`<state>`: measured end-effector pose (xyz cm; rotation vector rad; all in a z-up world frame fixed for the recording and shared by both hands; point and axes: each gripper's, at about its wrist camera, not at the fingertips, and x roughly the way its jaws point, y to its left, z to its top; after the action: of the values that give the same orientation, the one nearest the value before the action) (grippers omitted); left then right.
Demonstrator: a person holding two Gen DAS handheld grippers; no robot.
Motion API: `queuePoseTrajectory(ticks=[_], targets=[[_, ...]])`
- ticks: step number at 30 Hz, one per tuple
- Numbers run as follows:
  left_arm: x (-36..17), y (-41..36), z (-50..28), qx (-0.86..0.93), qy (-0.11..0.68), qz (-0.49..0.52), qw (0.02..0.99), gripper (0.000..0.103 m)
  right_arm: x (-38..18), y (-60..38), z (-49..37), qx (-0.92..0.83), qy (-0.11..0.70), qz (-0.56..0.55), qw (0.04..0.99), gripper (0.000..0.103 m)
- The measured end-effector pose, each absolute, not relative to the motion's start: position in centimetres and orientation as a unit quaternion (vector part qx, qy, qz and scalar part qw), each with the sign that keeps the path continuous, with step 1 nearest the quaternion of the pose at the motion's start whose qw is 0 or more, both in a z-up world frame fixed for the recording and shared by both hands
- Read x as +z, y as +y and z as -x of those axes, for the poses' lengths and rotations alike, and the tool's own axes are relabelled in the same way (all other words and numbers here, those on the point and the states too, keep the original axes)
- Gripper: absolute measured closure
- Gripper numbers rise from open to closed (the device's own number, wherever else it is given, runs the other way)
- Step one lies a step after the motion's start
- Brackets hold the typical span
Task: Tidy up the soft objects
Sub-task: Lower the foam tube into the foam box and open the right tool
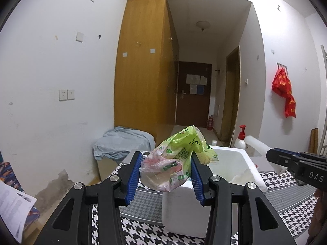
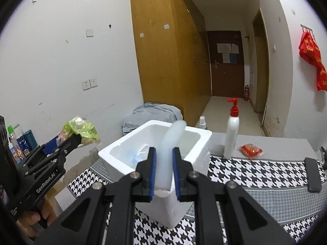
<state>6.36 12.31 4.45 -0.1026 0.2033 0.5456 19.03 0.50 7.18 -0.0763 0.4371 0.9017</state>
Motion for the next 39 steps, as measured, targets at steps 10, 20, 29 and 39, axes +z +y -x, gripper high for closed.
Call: queuePoseTrajectory(ticks=[10, 20, 29, 39], targets=[[4.6, 12.9, -7.0, 0.264, 0.101, 0.042, 0.958, 0.056, 7.3, 2.2, -19.9, 0.438, 0.217, 0.047, 0.871, 0.084], [4.2, 13.3, -7.2, 0.271, 0.102, 0.043, 0.956, 0.056, 6.7, 4.7, -21.3, 0.437, 0.229, 0.062, 0.867, 0.084], [4.0, 13.6, -7.2, 0.285, 0.105, 0.046, 0.952, 0.056, 6.0, 6.4, -22.1, 0.442, 0.241, 0.071, 0.861, 0.084], [4.0, 13.6, -7.1, 0.294, 0.104, 0.048, 0.949, 0.056, 5.6, 7.7, -22.6, 0.439, 0.256, 0.086, 0.857, 0.061]])
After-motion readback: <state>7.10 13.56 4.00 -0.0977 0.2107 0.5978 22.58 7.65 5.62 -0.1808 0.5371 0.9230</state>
